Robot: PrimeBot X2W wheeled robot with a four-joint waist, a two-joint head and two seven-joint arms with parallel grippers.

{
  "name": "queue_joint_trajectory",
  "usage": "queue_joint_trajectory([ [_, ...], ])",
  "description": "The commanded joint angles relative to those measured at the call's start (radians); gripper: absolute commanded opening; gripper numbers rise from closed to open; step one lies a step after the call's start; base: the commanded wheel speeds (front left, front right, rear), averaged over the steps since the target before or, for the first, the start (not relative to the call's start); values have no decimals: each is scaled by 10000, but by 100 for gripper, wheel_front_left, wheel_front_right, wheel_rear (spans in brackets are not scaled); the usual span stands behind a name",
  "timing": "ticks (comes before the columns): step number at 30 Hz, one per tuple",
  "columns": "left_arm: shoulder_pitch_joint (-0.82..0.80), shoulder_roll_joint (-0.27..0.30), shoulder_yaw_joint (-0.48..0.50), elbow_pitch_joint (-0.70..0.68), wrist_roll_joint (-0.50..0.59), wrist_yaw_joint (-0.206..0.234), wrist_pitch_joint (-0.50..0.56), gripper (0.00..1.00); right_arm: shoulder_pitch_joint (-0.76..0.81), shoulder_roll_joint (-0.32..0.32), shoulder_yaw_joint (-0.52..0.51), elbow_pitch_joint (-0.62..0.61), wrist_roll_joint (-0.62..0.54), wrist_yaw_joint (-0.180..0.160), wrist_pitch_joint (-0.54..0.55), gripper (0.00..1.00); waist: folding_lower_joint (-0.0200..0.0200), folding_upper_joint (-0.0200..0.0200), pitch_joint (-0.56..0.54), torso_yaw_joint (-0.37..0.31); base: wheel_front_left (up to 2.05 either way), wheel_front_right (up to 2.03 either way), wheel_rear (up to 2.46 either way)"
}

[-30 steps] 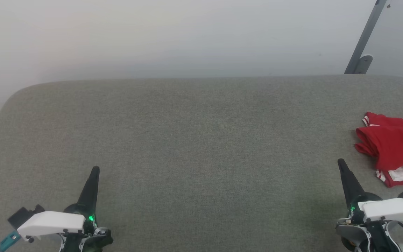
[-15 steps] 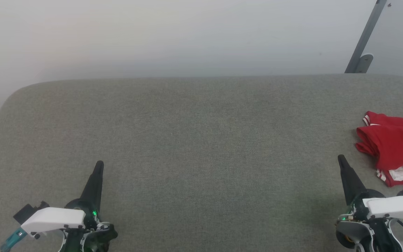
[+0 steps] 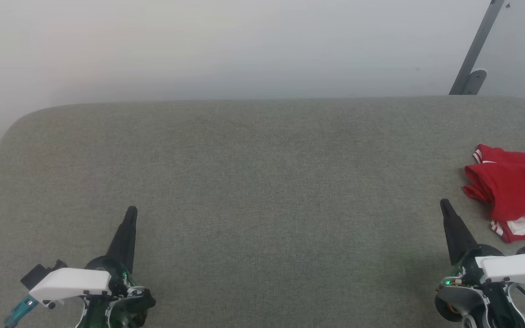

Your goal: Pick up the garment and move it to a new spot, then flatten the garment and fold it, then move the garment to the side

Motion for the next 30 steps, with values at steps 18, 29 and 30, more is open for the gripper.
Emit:
queue_joint_trajectory([
  [18,-129,-11,27,-25,-32,-28,33,0,-66,23,12,-42,38,7,34,0,-1,0,0,0,0,0,0],
  [29,-129,-11,25,-26,-32,-29,31,0,-65,23,10,-42,39,6,33,0,-1,0,0,0,0,0,0],
  [30,-129,-11,25,-26,-32,-29,31,0,-65,23,10,-42,39,6,33,0,-1,0,0,0,0,0,0],
])
